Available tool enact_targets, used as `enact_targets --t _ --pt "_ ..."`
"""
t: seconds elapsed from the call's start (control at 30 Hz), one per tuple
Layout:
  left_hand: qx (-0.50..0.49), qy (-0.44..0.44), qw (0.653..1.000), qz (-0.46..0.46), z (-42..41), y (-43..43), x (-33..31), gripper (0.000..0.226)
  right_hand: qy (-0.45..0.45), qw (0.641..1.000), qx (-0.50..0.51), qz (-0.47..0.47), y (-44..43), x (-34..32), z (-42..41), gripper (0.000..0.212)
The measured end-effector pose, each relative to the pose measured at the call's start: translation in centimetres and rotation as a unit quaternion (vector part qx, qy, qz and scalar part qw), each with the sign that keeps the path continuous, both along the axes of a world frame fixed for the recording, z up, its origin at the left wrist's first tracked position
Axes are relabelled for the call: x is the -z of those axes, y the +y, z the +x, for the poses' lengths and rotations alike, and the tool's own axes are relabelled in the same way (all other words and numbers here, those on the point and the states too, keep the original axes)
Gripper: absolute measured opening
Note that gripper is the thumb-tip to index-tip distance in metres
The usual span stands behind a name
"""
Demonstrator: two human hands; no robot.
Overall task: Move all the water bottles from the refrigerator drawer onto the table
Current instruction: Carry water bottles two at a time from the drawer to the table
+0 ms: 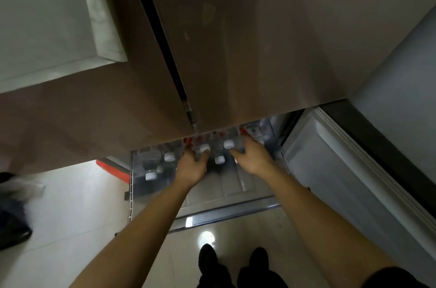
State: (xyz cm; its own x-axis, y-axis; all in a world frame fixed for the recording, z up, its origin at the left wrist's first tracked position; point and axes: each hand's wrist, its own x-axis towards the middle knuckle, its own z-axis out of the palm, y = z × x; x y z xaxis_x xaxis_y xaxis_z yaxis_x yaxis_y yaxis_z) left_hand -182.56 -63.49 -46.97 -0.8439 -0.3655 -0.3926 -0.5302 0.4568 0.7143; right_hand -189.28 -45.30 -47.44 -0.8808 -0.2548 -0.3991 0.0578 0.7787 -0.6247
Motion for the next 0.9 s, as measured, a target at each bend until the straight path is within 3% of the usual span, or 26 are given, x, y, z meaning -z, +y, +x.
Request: enact_targets --t 0.1,0.2,0.3,0.37,0.47,0.63,0.73,0.9 --pt "-0.067 0.004 0.995 0.07 -1.4 0.0 0.3 0.043 -0.055 0.995 0.06 -0.057 -1.3 1.2 -1.4 0.07" --pt "-0.097 0.004 0.99 0.1 -2.4 0.1 0.3 0.041 -0.074 0.988 0.093 -0.098 -2.7 2.3 -2.0 0.05" --pt "-0.064 -0.005 0.997 0.036 -2.8 0.2 0.7 0.042 -0.063 0.982 0.114 -0.135 -3.5 2.7 -1.8 0.035" --pt "-0.053 -0.01 0.999 0.003 -2.5 0.4 0.8 0.037 -0.079 0.978 0.122 -0.15 -3.3 2.6 -1.4 0.043" --pt "-0.069 -0.011 0.996 0.058 -1.2 0.3 0.9 0.037 -0.113 0.973 0.124 -0.159 -2.2 2.5 -0.6 0.045" --pt "-0.071 -0.057 0.985 0.147 1.4 0.5 1.2 0.064 -0.192 0.966 0.093 -0.147 -0.6 2.0 1.5 0.021" --pt "-0.081 -0.065 0.982 0.159 2.4 1.0 1.4 0.062 -0.208 0.969 0.07 -0.113 -0.8 1.8 2.4 0.028" --pt "-0.078 -0.033 0.991 0.105 3.4 1.0 1.2 0.068 -0.183 0.97 0.102 -0.126 -1.1 1.8 3.4 0.064"
